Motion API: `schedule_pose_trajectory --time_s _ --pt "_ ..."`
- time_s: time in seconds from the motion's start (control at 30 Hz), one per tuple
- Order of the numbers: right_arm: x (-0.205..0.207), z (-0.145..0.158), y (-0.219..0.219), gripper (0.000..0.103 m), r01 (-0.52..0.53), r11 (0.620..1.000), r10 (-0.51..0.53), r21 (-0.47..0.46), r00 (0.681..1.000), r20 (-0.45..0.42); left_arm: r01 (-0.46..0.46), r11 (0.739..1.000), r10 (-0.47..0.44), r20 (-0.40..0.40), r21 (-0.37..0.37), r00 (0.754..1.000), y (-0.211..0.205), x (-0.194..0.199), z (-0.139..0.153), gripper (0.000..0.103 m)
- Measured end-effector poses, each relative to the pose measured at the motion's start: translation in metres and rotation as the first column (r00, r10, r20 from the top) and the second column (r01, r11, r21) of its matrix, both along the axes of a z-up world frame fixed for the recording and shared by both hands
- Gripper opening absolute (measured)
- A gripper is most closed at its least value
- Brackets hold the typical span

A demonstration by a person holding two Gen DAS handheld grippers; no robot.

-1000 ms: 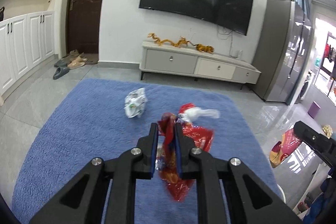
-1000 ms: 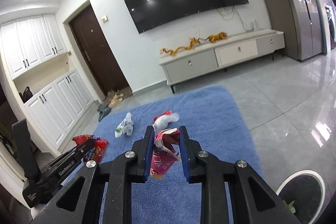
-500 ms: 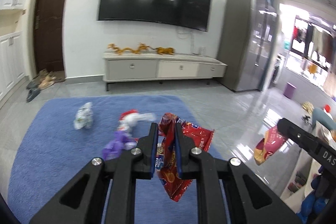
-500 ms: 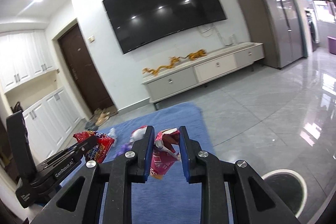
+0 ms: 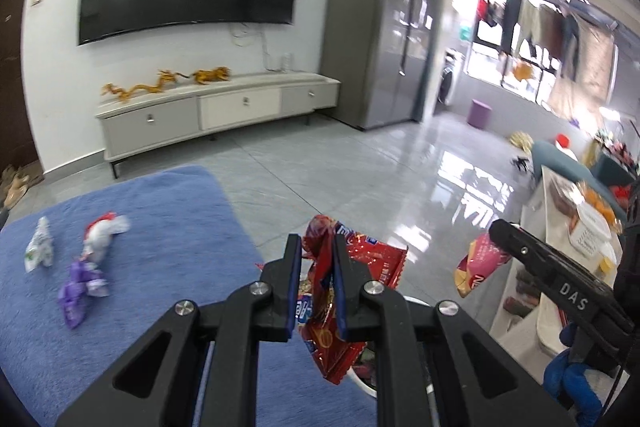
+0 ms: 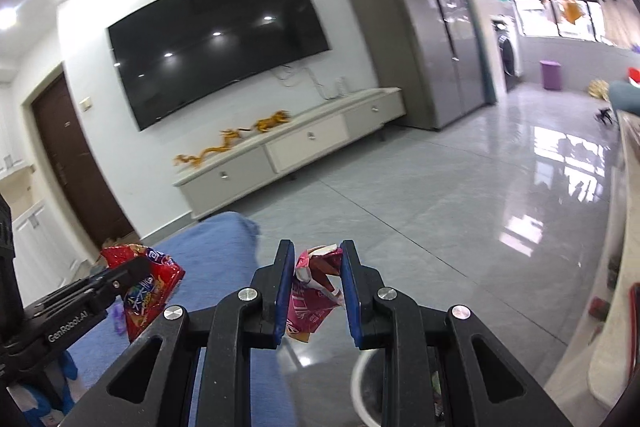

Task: Collect trash
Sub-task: 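Carry both items over the bin and open both tools to drop them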

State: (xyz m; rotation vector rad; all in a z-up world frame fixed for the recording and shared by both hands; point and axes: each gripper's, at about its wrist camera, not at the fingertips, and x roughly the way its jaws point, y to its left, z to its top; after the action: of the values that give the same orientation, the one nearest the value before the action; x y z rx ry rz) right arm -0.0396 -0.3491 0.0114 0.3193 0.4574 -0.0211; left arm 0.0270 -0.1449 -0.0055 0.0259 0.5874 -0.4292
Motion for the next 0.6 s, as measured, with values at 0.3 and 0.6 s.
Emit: schedule_pose_trajectory --time_s 0.3,0.6 --pt "0.003 -0.048 -0.057 0.022 0.104 0.993 -0.096 0.056 0.988 -0.124 0.103 0.993 -0.097 -0.102 0.049 0.990 -0.068 0.022 -0.031 0.014" --pt "0.014 -0.084 -0.087 0.025 0.165 0.981 -0.141 0.103 0.967 -0.213 0.144 0.988 -0.130 -0.216 0.053 0.968 -0.110 0.051 -0.067 0.015"
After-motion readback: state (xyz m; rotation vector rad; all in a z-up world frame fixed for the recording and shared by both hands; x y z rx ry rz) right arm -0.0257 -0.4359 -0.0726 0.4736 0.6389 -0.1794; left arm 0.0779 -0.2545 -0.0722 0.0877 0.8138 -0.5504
